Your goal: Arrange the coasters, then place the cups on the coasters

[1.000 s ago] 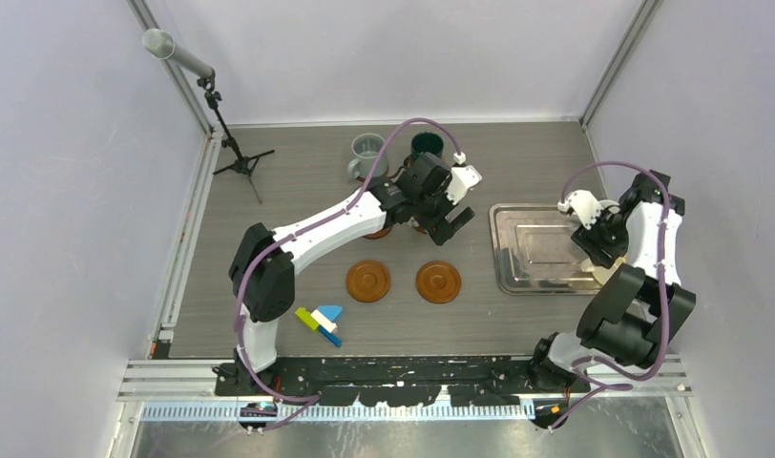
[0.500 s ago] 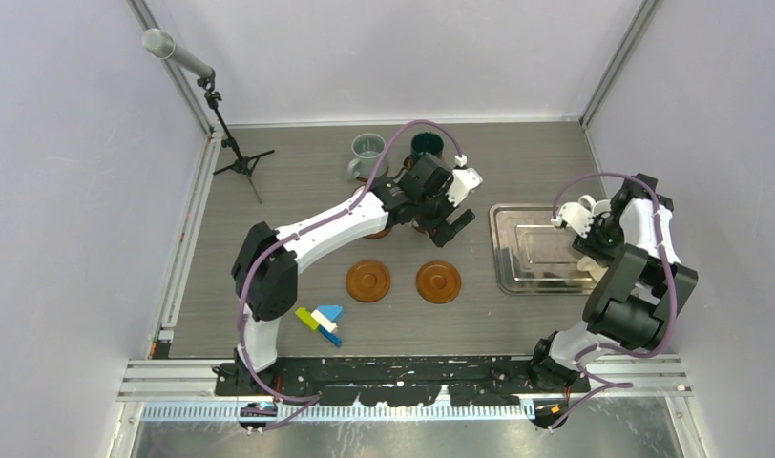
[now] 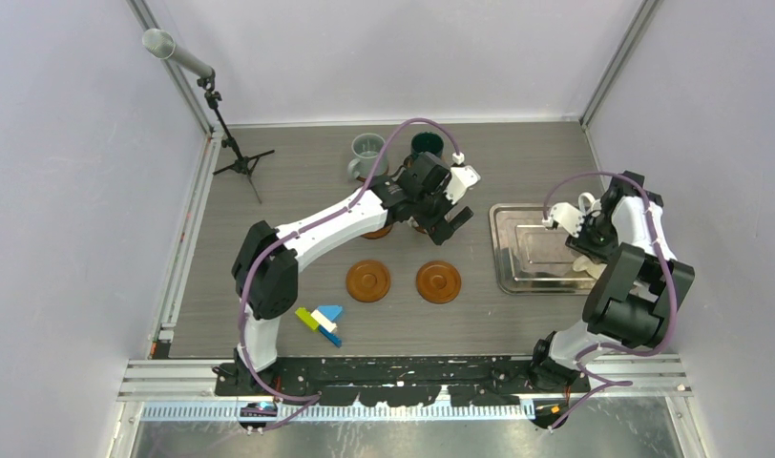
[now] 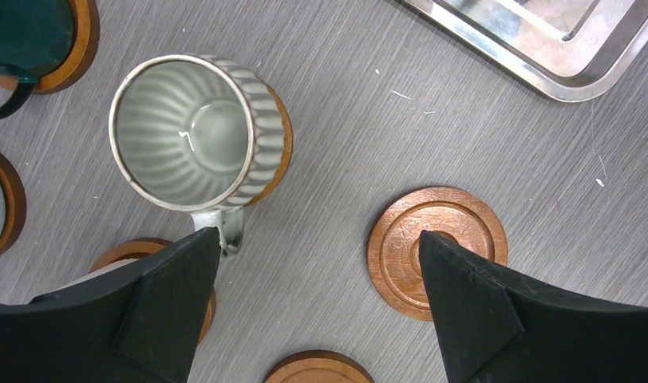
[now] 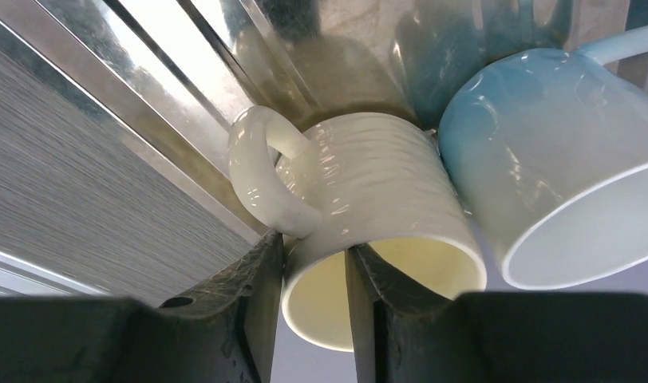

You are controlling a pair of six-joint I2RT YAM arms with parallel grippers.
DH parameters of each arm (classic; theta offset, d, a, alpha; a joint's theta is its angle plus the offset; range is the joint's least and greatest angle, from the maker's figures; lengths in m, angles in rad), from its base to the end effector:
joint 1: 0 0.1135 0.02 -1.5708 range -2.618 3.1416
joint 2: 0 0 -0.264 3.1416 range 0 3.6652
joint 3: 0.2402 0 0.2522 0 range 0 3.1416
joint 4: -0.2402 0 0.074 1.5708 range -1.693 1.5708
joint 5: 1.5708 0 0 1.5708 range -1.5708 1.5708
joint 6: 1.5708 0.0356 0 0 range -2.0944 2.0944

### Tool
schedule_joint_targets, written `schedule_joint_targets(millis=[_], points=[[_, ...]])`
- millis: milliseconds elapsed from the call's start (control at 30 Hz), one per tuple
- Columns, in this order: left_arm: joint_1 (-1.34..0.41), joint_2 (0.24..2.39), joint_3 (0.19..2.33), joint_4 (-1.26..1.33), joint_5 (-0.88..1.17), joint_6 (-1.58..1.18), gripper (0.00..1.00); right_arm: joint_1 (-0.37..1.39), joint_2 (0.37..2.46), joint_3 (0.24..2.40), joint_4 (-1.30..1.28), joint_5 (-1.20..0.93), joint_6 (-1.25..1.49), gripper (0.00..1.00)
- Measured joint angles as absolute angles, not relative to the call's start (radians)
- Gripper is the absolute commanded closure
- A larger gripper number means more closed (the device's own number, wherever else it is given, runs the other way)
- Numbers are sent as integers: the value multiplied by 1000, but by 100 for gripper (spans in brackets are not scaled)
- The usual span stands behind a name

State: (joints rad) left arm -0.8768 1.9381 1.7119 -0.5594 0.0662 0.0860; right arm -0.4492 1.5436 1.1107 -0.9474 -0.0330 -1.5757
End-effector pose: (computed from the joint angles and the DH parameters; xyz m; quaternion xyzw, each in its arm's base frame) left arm 0.2824 -0.3431 0.2860 0.4388 0.8126 -0.1755 0.3411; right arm 0.2537 -0.1210 0.2215 -0.5328 0.8407 -0.0720 0.0643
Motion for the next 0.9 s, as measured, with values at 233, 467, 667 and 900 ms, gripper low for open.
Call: schedule_joint_targets(millis=[233, 467, 667, 900], points=[[-876, 1938, 1712, -559, 72, 85, 3, -435, 1550, 1121, -973, -104, -1489, 63], [-875, 1939, 1712, -559, 72, 85, 3, -434, 1573, 1177, -990, -162, -1393, 59], [-875, 1939, 1712, -559, 73, 84, 4, -434, 1573, 1196, -1009, -149, -1382, 45], [-874, 1939, 1712, -559, 74, 84, 4, -434, 1487, 1114, -1000, -119, -1436, 39]])
